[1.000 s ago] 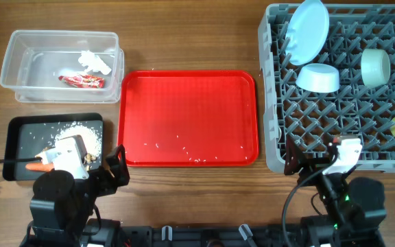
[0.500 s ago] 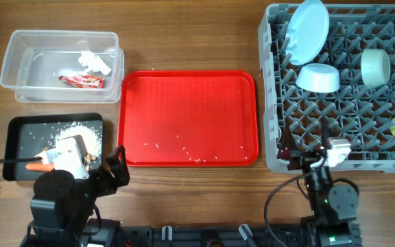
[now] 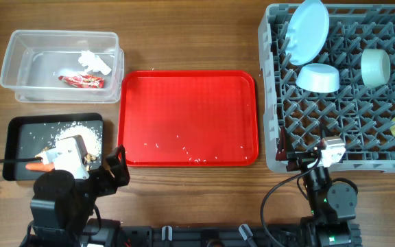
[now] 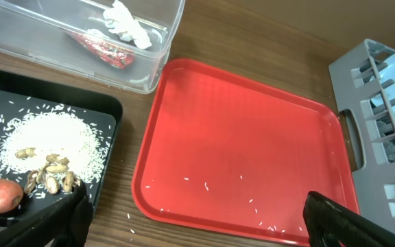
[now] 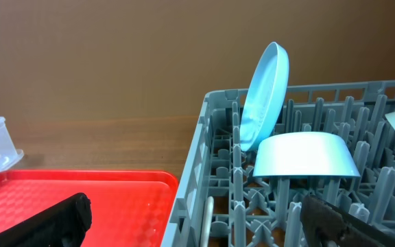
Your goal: Sort waste into correct bins and load items into the dishwasher rack
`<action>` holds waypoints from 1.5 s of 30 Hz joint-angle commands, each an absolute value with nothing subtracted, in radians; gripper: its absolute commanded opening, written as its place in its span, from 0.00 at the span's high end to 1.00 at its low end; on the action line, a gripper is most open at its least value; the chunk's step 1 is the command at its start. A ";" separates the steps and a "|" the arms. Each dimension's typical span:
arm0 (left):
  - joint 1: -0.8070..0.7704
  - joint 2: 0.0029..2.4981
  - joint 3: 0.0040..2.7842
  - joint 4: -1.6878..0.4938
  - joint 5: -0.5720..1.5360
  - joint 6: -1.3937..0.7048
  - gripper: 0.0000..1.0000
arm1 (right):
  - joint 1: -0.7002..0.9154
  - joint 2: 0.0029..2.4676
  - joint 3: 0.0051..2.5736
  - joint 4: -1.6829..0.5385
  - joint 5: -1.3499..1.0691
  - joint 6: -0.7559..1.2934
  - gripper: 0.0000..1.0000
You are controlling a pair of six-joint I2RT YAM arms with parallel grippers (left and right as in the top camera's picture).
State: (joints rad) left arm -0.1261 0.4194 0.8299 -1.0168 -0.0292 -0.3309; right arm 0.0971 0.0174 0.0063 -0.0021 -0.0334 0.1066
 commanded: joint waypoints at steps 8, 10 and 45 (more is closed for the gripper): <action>-0.122 0.412 0.825 -1.015 -0.039 -0.332 0.00 | 0.098 0.005 0.005 0.002 -0.053 0.092 0.00; -0.122 0.412 0.825 -1.015 -0.039 -0.332 0.00 | 0.098 0.005 0.005 0.002 -0.053 0.093 0.00; -0.053 0.004 0.146 -0.265 -0.012 -0.321 0.00 | 0.098 0.005 0.005 0.002 -0.053 0.092 0.00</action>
State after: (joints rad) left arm -0.0624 0.0360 0.2501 -0.4107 -0.0273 -0.3298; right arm 0.0971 0.0170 0.0063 -0.0010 -0.0372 0.1062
